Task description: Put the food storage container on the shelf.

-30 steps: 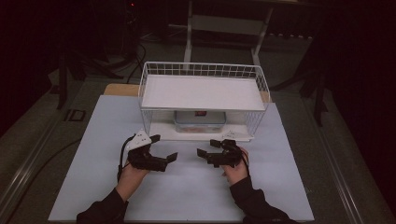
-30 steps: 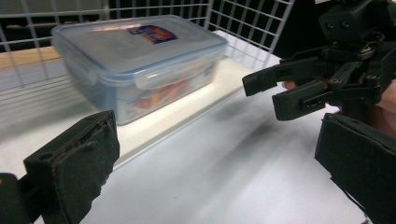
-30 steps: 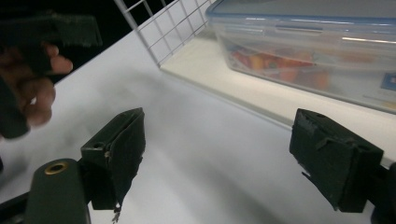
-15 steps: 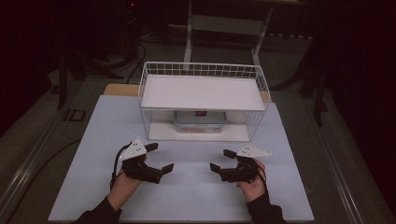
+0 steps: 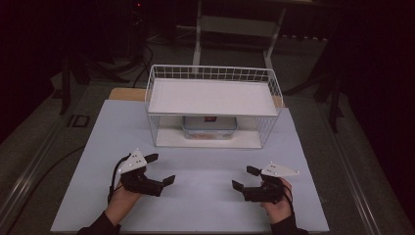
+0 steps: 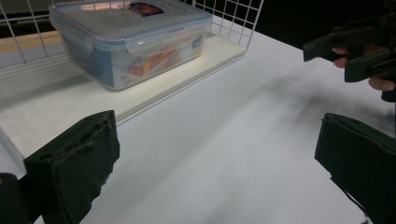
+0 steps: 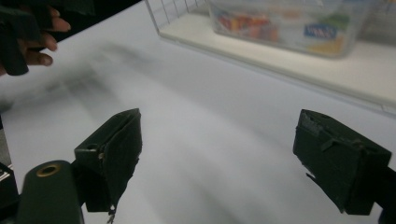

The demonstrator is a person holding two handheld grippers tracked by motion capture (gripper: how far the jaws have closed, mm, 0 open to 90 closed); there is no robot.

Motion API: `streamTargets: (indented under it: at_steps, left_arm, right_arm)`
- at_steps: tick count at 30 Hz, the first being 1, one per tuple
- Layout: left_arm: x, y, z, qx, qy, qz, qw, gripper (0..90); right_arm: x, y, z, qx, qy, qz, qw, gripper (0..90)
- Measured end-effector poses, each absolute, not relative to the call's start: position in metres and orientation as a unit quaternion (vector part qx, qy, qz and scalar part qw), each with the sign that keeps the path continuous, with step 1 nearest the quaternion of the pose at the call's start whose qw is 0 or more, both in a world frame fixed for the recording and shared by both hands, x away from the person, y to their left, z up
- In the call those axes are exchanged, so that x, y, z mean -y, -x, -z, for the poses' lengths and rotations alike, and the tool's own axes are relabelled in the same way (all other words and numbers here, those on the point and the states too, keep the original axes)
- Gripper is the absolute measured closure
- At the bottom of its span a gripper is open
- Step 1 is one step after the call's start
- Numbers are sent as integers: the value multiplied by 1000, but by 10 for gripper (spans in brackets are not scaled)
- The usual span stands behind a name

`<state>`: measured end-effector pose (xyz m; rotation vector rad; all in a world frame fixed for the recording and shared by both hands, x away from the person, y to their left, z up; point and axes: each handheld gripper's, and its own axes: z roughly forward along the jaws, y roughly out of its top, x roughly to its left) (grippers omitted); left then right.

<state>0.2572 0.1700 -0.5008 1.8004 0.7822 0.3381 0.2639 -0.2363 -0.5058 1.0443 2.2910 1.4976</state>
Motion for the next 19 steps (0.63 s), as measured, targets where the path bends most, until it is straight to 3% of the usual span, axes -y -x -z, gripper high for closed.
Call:
streamTargets:
  at_steps: [19]
  left_arm:
    - [-166,-255,513,-322,-774,-135,528,0]
  right_arm:
    - [253,-256,506,-778,-360,-501,120,153]
